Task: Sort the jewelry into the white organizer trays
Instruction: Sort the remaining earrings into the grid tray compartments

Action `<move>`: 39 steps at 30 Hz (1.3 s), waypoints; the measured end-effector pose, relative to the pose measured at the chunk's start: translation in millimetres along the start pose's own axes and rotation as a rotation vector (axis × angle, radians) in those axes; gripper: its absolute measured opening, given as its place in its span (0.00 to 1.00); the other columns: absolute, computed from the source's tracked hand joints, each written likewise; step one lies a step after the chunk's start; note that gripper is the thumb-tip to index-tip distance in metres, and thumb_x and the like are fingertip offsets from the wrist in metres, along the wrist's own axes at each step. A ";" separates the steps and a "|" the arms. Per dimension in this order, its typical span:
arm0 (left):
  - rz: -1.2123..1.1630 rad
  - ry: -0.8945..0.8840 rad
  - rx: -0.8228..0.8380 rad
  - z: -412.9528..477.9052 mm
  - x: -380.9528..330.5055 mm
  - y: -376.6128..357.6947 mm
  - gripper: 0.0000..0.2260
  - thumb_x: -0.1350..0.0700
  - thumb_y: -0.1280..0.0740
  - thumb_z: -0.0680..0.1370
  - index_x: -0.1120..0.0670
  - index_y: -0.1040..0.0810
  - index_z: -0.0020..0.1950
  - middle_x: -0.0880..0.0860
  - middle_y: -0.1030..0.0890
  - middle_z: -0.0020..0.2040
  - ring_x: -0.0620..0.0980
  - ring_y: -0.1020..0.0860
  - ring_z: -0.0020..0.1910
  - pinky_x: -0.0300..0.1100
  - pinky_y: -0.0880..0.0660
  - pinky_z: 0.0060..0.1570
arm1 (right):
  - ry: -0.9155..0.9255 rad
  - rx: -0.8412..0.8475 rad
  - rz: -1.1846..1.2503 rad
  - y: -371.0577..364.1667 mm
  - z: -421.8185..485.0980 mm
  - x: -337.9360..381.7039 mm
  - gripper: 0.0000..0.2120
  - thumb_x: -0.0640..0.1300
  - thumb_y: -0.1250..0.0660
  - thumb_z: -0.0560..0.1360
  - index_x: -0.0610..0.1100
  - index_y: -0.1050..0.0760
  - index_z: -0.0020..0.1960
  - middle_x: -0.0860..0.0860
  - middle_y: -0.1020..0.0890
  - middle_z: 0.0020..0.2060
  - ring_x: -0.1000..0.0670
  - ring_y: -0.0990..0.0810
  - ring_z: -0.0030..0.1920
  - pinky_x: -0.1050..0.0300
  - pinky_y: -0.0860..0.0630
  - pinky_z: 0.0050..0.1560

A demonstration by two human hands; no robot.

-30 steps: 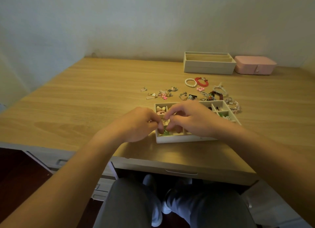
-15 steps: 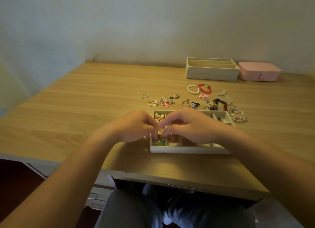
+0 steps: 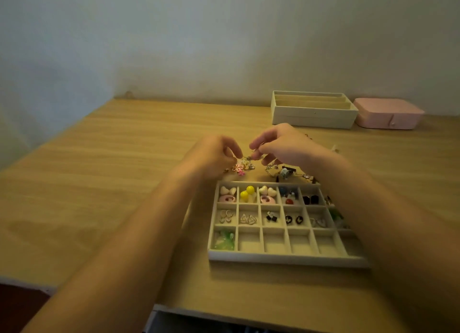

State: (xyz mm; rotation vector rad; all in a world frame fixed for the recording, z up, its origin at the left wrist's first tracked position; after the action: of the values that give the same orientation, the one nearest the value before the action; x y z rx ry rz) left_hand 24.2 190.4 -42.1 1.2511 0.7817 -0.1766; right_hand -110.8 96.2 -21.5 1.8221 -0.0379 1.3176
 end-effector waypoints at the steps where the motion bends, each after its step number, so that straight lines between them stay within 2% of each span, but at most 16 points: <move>1: 0.051 -0.019 0.027 4.7 -1.0 -4.2 0.08 0.58 0.27 0.75 0.44 0.17 0.43 0.48 0.18 0.42 0.48 0.19 0.41 0.43 0.21 0.43 | -0.005 0.021 -0.012 0.5 4.0 -2.6 0.09 0.37 0.34 0.81 0.48 0.18 0.53 0.52 0.13 0.43 0.52 0.15 0.43 0.52 0.18 0.50; 5: 0.236 -0.081 0.079 10.8 -1.6 -9.8 0.04 0.49 0.24 0.73 0.42 0.15 0.46 0.45 0.20 0.46 0.44 0.23 0.45 0.48 0.22 0.49 | -0.005 0.094 -0.036 5.0 8.8 -8.4 0.08 0.38 0.32 0.80 0.49 0.17 0.54 0.53 0.13 0.42 0.54 0.16 0.41 0.60 0.23 0.40; 9: 0.244 -0.079 0.103 11.5 1.8 -12.4 0.05 0.47 0.24 0.73 0.42 0.15 0.47 0.43 0.20 0.46 0.43 0.23 0.46 0.48 0.22 0.50 | 0.000 0.086 0.038 7.9 11.0 -18.4 0.08 0.39 0.33 0.81 0.49 0.17 0.54 0.53 0.13 0.43 0.55 0.16 0.40 0.61 0.23 0.40; 12: 0.211 -0.072 0.118 9.1 1.7 -14.0 0.04 0.45 0.25 0.73 0.41 0.16 0.47 0.43 0.20 0.45 0.43 0.23 0.46 0.49 0.22 0.50 | 0.007 0.065 0.058 3.6 14.5 -24.7 0.09 0.39 0.35 0.82 0.50 0.18 0.53 0.53 0.13 0.43 0.55 0.16 0.40 0.59 0.20 0.41; 16: 0.223 -0.057 0.093 3.5 -1.9 -16.0 0.10 0.42 0.23 0.69 0.41 0.16 0.48 0.42 0.21 0.45 0.41 0.24 0.44 0.44 0.23 0.44 | 0.029 0.061 0.043 -5.6 18.1 -27.3 0.09 0.39 0.36 0.82 0.50 0.18 0.53 0.53 0.14 0.43 0.54 0.17 0.41 0.61 0.20 0.40; 19: 0.242 -0.051 0.052 2.9 -3.9 -17.9 0.08 0.43 0.23 0.70 0.41 0.18 0.46 0.42 0.21 0.45 0.41 0.24 0.44 0.45 0.22 0.46 | 0.072 0.090 0.005 -11.7 17.3 -28.7 0.09 0.39 0.35 0.80 0.49 0.18 0.54 0.52 0.14 0.43 0.55 0.18 0.41 0.59 0.20 0.43; 23: 0.211 -0.090 0.018 2.5 -2.4 -16.1 0.04 0.46 0.24 0.72 0.42 0.16 0.45 0.42 0.20 0.43 0.42 0.23 0.44 0.50 0.21 0.48 | 0.141 0.102 -0.046 -18.0 16.7 -26.3 0.09 0.40 0.35 0.80 0.53 0.19 0.50 0.54 0.15 0.41 0.62 0.20 0.37 0.63 0.24 0.41; 26: 0.163 -0.091 -0.006 1.6 2.9 -13.6 0.05 0.47 0.25 0.73 0.44 0.15 0.47 0.43 0.19 0.44 0.41 0.23 0.44 0.50 0.21 0.48 | 0.207 0.070 -0.115 -21.4 17.5 -20.6 0.09 0.41 0.34 0.80 0.55 0.19 0.50 0.57 0.16 0.43 0.60 0.20 0.44 0.62 0.24 0.45; 29: 0.064 -0.115 -0.060 -0.8 3.4 -8.3 0.04 0.48 0.25 0.74 0.46 0.14 0.46 0.43 0.18 0.42 0.39 0.23 0.41 0.43 0.23 0.44 | 0.290 0.002 -0.167 -20.8 14.3 -12.7 0.08 0.43 0.33 0.80 0.55 0.19 0.53 0.60 0.19 0.47 0.60 0.21 0.47 0.65 0.26 0.46; 31: -0.066 -0.124 -0.107 -2.7 2.7 -3.9 0.03 0.50 0.25 0.74 0.48 0.14 0.45 0.44 0.17 0.39 0.38 0.23 0.36 0.38 0.26 0.39 | 0.332 -0.040 -0.127 -17.3 12.0 -8.4 0.08 0.42 0.31 0.79 0.54 0.20 0.55 0.60 0.20 0.49 0.59 0.20 0.47 0.66 0.24 0.43; 34: -0.349 -0.086 -0.142 -5.3 4.0 1.1 0.04 0.51 0.26 0.75 0.51 0.15 0.45 0.49 0.15 0.39 0.39 0.22 0.34 0.39 0.26 0.39 | 0.365 -0.030 0.021 -13.9 9.0 -4.7 0.10 0.41 0.27 0.77 0.52 0.21 0.54 0.58 0.18 0.50 0.58 0.17 0.48 0.66 0.20 0.41; 36: -0.486 -0.072 -0.149 -8.3 1.9 3.1 0.05 0.52 0.27 0.76 0.53 0.15 0.45 0.49 0.16 0.38 0.40 0.21 0.35 0.37 0.26 0.39 | 0.384 -0.016 0.136 -12.4 7.8 -3.2 0.10 0.41 0.25 0.75 0.48 0.20 0.55 0.54 0.16 0.49 0.56 0.15 0.48 0.62 0.18 0.44; 39: -0.600 -0.077 -0.103 -12.1 -6.8 -1.0 0.06 0.57 0.31 0.79 0.58 0.17 0.47 0.43 0.19 0.31 0.36 0.25 0.30 0.28 0.30 0.32 | 0.394 -0.032 0.221 -9.1 7.8 -3.4 0.10 0.42 0.24 0.74 0.44 0.19 0.55 0.49 0.15 0.47 0.51 0.14 0.47 0.54 0.15 0.46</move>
State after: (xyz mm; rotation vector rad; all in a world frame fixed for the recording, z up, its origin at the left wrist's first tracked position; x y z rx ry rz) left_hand 13.4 199.0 -39.9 0.8778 1.0691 -0.6580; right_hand -102.0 95.5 -30.3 1.5349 -0.0483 1.8024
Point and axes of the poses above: each hand's wrist, its own z-axis towards the middle knuckle, its own y-axis out of the back of the hand, x = y × z, the point moved 6 cm from there along z, towards the middle knuckle
